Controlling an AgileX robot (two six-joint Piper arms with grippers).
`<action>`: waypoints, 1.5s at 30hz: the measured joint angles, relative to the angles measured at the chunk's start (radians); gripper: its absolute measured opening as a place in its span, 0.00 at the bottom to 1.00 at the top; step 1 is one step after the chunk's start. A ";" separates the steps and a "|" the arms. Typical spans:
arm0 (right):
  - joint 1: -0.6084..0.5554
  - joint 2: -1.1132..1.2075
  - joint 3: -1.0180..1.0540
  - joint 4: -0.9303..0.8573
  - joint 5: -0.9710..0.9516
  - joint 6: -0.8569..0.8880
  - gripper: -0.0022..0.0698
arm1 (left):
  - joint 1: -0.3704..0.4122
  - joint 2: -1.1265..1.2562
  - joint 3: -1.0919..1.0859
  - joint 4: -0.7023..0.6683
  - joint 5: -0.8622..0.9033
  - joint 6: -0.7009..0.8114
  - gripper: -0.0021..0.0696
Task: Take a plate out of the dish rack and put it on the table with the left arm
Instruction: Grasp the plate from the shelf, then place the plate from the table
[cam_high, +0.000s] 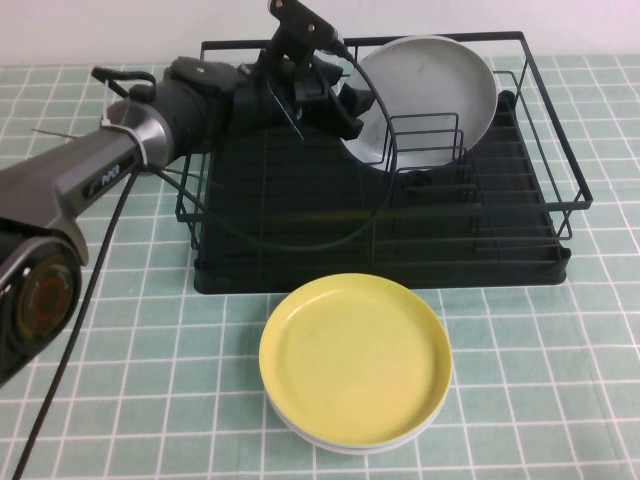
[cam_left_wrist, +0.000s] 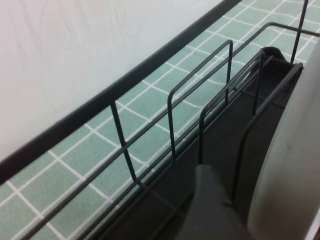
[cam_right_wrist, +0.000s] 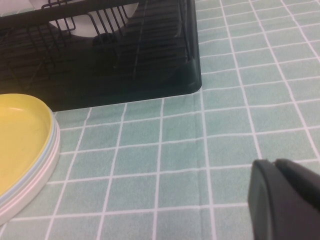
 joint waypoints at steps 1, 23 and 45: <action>0.000 0.000 0.000 0.000 0.000 0.000 0.00 | 0.000 0.004 0.000 -0.010 -0.002 0.007 0.57; 0.000 0.000 0.000 0.000 0.000 0.000 0.00 | 0.000 -0.109 0.000 -0.119 -0.017 0.119 0.07; 0.000 0.000 0.000 0.000 0.000 0.000 0.00 | 0.113 -0.846 0.765 0.019 -0.035 -0.338 0.07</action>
